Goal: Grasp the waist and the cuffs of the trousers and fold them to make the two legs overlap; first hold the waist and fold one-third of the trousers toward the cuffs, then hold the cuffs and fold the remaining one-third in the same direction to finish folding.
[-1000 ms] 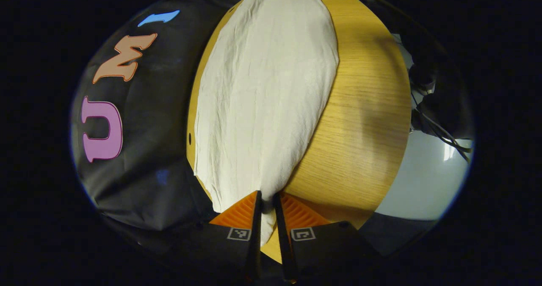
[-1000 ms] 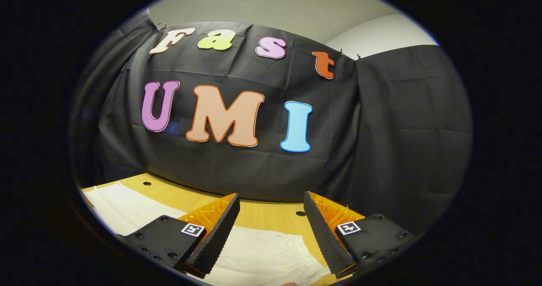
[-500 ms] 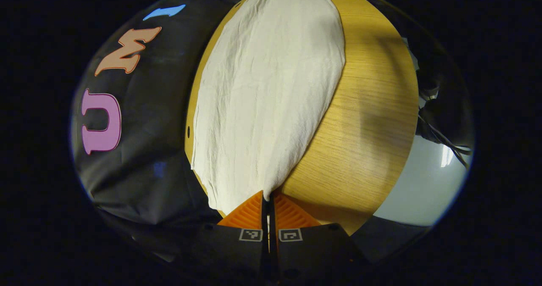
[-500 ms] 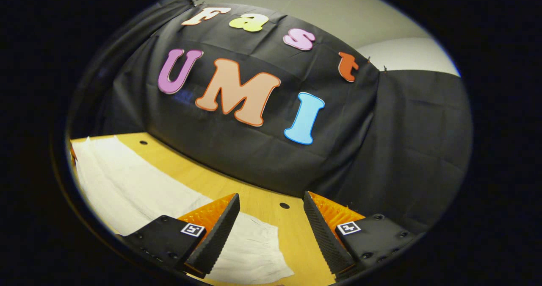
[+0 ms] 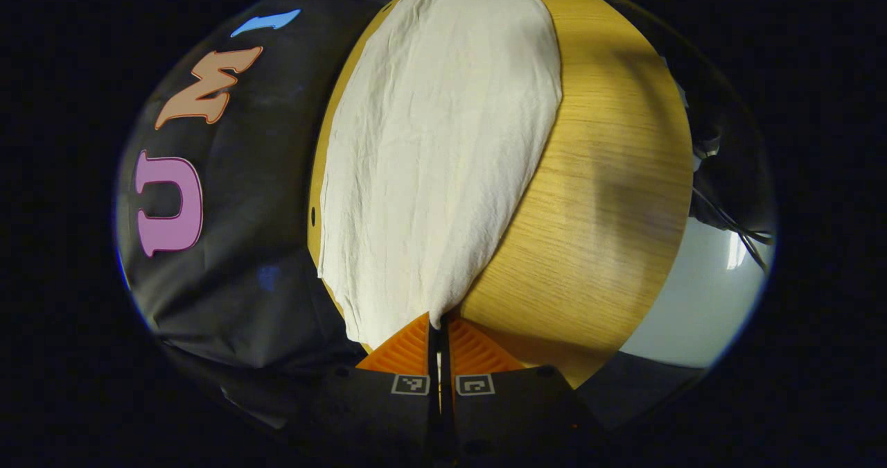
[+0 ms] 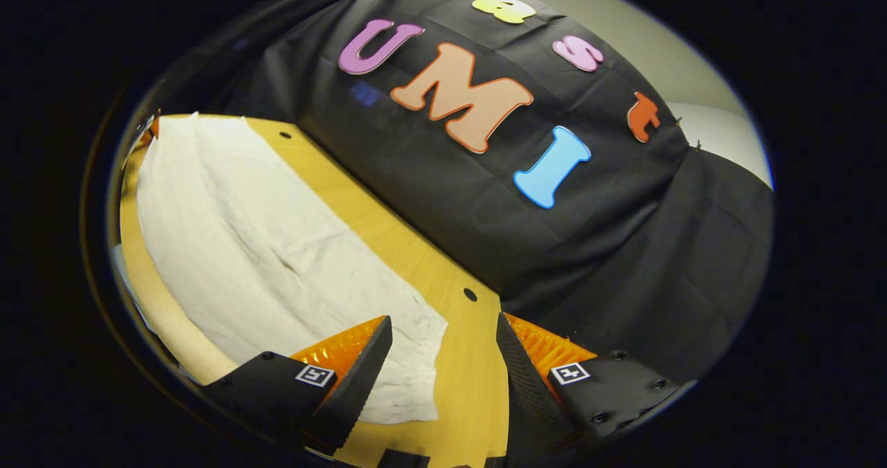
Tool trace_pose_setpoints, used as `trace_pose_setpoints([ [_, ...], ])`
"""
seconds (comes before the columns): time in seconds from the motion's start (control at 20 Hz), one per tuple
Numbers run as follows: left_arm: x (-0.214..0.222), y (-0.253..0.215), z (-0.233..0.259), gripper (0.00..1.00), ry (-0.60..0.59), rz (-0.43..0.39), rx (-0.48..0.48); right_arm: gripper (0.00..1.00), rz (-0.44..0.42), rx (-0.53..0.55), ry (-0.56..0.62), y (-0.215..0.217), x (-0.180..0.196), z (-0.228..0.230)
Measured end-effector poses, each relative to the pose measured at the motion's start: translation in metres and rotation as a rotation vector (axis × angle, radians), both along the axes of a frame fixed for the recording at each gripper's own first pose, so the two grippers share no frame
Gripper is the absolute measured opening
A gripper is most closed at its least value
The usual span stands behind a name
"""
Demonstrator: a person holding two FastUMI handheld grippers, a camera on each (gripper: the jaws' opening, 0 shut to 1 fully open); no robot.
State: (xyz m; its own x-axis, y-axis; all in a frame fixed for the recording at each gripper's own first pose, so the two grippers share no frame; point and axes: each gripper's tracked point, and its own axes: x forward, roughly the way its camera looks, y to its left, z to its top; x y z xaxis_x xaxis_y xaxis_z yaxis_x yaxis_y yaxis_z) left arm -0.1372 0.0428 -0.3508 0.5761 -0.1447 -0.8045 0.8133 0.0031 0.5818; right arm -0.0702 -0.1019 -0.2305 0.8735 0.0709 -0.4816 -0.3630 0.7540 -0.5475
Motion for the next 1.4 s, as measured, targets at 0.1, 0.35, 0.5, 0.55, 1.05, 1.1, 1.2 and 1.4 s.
trace_pose_setpoints([
  [0.1,0.000,0.000,0.001,0.00,-0.006,-0.003,0.005,0.97,0.033,-0.051,0.054,-0.009,-0.016,-0.021],
  [0.35,0.000,0.000,0.000,0.00,-0.012,0.001,0.010,0.98,0.114,-0.160,0.214,-0.025,-0.048,-0.075],
  [0.5,0.000,0.001,-0.001,0.00,-0.016,0.004,0.011,0.98,0.156,-0.212,0.276,-0.030,-0.061,-0.094],
  [0.55,0.001,0.001,0.000,0.00,-0.017,0.004,0.013,0.98,0.177,-0.236,0.293,-0.031,-0.065,-0.101],
  [1.05,0.000,0.001,-0.001,0.00,-0.023,0.010,0.023,0.93,0.410,-0.478,0.334,-0.028,-0.074,-0.140],
  [1.1,0.000,0.001,0.000,0.00,-0.024,0.012,0.025,0.93,0.413,-0.484,0.328,-0.028,-0.070,-0.143],
  [1.2,0.001,0.000,-0.001,0.00,-0.028,0.016,0.025,0.88,0.403,-0.477,0.334,-0.027,-0.066,-0.149],
  [1.4,0.000,-0.001,-0.001,0.00,-0.039,0.022,0.031,0.51,0.436,-0.501,0.360,-0.022,-0.072,-0.161],
])
